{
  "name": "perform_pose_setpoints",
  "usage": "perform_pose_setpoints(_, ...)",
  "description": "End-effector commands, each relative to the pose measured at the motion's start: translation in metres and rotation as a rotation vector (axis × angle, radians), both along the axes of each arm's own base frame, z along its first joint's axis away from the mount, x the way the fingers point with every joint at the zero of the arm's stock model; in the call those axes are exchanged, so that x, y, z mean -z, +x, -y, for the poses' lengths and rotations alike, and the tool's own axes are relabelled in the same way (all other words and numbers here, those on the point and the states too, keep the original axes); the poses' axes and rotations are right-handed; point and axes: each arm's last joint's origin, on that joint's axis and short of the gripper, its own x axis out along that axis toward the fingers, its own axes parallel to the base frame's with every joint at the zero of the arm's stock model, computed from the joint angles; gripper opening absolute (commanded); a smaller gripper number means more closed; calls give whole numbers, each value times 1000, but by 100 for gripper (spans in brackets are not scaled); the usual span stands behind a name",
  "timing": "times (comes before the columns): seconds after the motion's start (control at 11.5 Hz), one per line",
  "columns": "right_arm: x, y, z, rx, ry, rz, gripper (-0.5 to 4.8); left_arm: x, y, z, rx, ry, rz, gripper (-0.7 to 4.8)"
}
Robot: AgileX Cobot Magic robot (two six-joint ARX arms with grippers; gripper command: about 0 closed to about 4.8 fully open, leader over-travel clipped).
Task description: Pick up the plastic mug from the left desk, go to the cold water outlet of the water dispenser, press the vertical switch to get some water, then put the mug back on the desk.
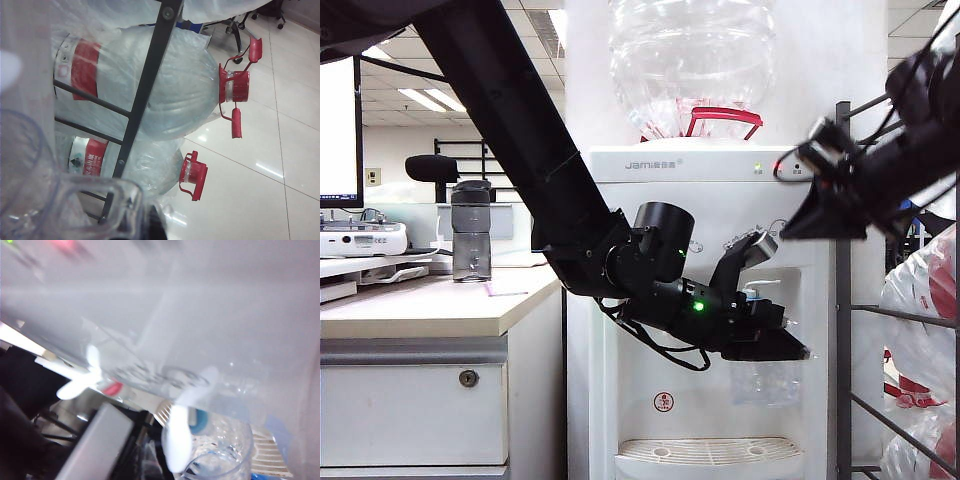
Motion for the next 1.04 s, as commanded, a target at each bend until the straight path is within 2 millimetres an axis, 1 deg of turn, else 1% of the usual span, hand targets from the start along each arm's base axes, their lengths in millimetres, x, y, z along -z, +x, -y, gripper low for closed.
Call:
perform_pose_setpoints(0.09,18,6,-4,-40,20,-25,-6,-10,1,2,11,-33,37,-6)
perform_pose_setpoints(0.26,27,8,-9,-41,20,-38,-6,-10,1,2,11,-34,39,-6)
perform_pose_setpoints(0.61,37,14,-16,-19,34,-38,-6,-10,1,2,11,-35,40,-6)
perform_pose_setpoints(1.04,40,17,-15,32,25,-22,-6,-11,1,2,11,-37,43,-6)
